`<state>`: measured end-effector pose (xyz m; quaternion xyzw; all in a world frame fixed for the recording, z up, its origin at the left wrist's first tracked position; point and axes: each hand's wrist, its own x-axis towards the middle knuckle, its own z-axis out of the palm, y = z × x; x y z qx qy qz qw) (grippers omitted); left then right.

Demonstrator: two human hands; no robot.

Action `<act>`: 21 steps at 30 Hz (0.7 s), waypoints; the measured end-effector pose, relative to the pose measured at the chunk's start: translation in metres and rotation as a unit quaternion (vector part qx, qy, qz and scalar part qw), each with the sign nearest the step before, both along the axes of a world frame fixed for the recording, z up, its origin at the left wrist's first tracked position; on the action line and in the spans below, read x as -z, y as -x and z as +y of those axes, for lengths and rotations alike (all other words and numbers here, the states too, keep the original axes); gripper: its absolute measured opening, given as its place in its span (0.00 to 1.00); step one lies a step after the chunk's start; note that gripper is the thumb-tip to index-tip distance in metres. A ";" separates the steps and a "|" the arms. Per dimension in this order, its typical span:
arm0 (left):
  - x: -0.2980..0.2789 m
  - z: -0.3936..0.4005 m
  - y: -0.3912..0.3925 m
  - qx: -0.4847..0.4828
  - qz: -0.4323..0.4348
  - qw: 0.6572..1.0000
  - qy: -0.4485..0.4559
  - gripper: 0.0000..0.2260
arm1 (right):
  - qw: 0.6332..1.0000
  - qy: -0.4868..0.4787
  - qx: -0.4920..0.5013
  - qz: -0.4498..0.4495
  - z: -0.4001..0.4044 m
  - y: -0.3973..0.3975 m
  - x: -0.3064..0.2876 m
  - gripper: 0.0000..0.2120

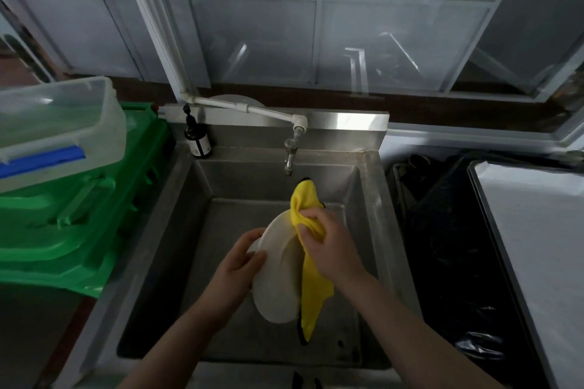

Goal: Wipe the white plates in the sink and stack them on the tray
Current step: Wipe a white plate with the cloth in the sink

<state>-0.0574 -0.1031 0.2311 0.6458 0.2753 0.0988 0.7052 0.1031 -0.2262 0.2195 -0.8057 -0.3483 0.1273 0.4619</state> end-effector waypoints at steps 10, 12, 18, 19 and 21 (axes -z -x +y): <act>0.000 0.002 0.012 -0.037 -0.044 0.998 0.036 0.15 | 0.979 -0.011 0.130 0.159 -0.006 -0.015 0.011 0.05; -0.003 0.001 0.012 -0.046 -0.049 0.997 0.035 0.16 | 0.967 -0.005 0.148 0.206 -0.006 -0.013 0.016 0.05; -0.010 -0.003 0.013 -0.048 -0.051 0.997 0.029 0.17 | 0.890 -0.014 0.250 0.381 -0.013 -0.001 0.039 0.10; -0.009 -0.003 0.013 -0.045 -0.047 0.997 0.031 0.18 | 0.877 -0.010 0.261 0.404 -0.013 0.001 0.043 0.10; -0.008 -0.004 0.014 -0.034 -0.037 0.998 0.034 0.18 | 0.864 -0.007 0.272 0.424 -0.013 0.005 0.046 0.09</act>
